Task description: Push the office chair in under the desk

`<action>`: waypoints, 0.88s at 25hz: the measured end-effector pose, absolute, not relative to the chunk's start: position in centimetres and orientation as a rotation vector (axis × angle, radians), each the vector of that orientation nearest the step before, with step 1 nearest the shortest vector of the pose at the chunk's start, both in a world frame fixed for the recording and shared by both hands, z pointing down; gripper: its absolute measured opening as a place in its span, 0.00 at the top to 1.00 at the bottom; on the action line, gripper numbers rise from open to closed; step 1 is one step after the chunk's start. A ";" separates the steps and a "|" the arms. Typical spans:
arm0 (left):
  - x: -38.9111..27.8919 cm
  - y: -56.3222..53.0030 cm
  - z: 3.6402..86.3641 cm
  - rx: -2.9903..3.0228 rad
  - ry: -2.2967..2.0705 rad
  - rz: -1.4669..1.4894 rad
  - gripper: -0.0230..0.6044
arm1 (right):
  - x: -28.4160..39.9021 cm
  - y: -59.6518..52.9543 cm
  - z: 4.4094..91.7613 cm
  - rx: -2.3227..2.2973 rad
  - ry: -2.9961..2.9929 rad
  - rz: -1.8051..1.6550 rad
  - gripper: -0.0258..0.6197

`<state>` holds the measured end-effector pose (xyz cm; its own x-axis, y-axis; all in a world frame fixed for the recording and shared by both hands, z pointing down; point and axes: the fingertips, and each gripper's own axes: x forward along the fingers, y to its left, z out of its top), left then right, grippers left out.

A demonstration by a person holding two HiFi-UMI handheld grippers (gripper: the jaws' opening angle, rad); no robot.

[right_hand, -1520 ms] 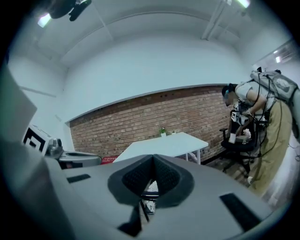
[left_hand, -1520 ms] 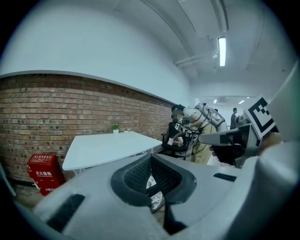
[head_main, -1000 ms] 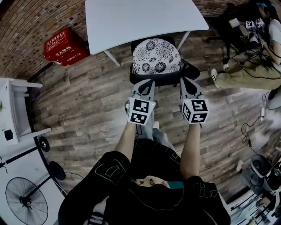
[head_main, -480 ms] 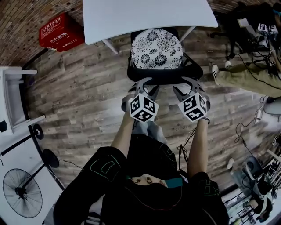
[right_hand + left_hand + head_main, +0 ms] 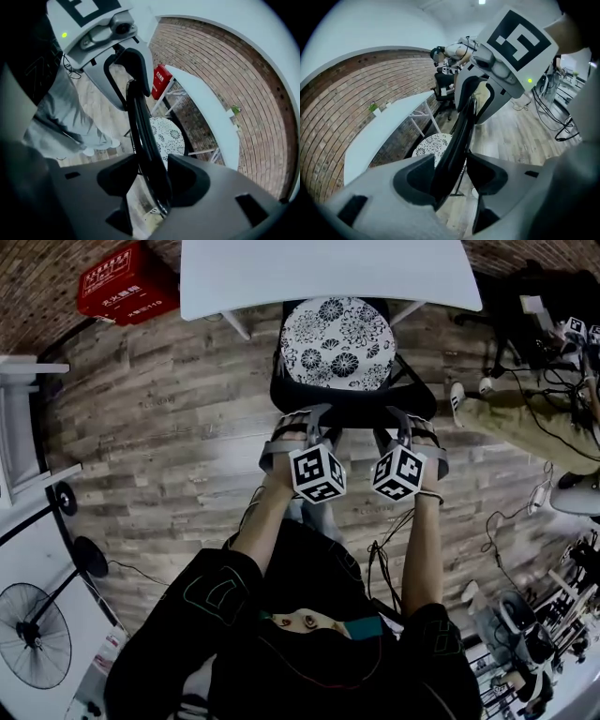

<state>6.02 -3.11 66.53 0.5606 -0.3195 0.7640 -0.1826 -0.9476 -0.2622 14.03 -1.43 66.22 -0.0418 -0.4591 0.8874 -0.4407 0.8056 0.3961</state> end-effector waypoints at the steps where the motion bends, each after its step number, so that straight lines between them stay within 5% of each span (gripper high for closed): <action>1: 6.0 -3.1 66.5 -2.640 0.424 -1.335 0.61 | 14.0 -1.5 66.3 0.706 -1.657 -0.022 0.65; 22: 6.1 -2.7 68.4 -2.656 -0.001 -1.521 0.64 | 13.2 -1.4 67.8 0.374 -1.626 0.074 0.68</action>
<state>6.12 -2.73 68.37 0.5069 -0.0400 0.8611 0.0408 -0.9967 -0.0703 13.19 -1.35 67.75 -0.0437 -0.1951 0.9798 -0.2836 0.9428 0.1750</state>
